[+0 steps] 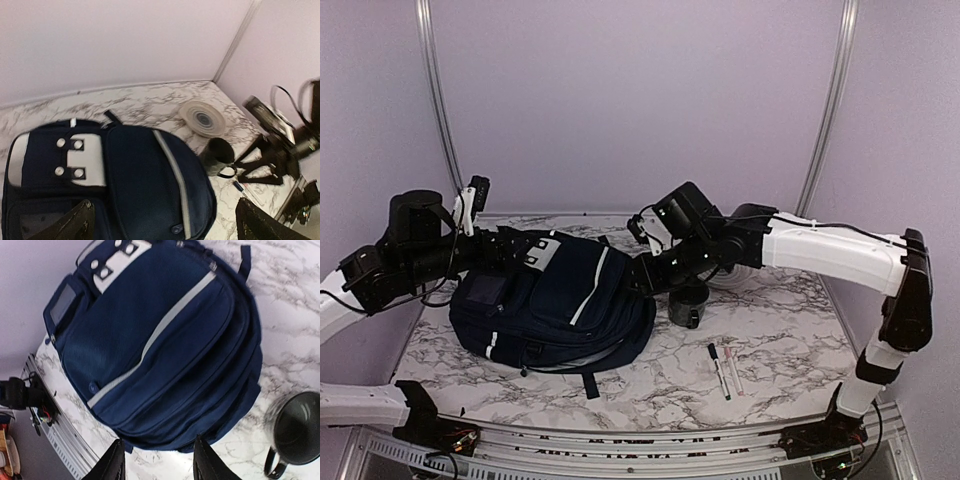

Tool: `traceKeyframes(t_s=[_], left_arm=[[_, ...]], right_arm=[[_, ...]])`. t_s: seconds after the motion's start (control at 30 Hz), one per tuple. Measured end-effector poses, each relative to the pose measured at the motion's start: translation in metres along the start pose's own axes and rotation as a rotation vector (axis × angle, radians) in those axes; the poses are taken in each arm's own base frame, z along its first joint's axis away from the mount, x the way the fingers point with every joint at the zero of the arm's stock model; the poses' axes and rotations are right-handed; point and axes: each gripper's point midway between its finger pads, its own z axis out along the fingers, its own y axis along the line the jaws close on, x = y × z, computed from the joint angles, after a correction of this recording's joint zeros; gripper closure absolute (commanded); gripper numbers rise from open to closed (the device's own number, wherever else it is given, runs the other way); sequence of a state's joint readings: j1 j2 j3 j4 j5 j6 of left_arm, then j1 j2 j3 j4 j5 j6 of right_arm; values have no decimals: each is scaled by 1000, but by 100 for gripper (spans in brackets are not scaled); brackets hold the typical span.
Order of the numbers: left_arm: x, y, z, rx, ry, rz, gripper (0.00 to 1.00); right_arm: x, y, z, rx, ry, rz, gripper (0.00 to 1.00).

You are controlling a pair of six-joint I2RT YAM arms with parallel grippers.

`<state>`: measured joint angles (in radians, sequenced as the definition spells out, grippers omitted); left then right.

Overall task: Pack the student bag
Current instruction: Rotate the student bag at the center of the board.

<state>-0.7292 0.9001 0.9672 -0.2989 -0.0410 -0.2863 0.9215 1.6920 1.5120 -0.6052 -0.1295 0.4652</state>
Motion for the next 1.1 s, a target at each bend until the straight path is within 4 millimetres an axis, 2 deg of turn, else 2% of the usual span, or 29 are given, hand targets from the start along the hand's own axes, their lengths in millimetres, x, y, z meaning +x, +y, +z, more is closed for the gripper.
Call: traceKeyframes(t_s=[0.07,0.13,0.2,0.27,0.37,0.43,0.5,0.6,0.7,0.8,0.9,0.97,1.03,1.1], left_arm=[[22,43,9,-111,32,-119,1],[60,88,17,-243,99,-255,1],[87,114,20,-345,158,-354,1],[97,128,21,-412,177,-409,1],[100,150,16,-503,144,-487,0],[106,171,6,-572,117,-545,1],[124,193,-5,-647,106,-612,1],[153,207,-10,-688,117,-689,1],[176,207,-8,-684,140,-734,15],[190,203,-5,-661,160,-781,27],[199,183,-2,-600,171,-796,39],[197,160,-3,-523,164,-785,47],[187,139,-7,-440,135,-776,51],[172,122,-12,-362,96,-749,53]], right_arm=[[27,8,8,15,61,-16,53],[57,14,16,19,129,-17,48],[80,12,25,21,185,-4,45],[100,5,36,27,238,23,44],[121,-4,57,34,293,50,44],[128,-9,71,41,311,61,45],[128,-12,85,35,316,69,45],[115,-15,102,16,313,83,47],[91,-24,114,3,288,91,48],[56,-45,124,7,238,113,49],[17,-72,130,30,183,134,49],[-9,-87,128,50,135,135,49],[-28,-100,119,75,91,130,49],[-37,-102,108,91,63,117,49]])
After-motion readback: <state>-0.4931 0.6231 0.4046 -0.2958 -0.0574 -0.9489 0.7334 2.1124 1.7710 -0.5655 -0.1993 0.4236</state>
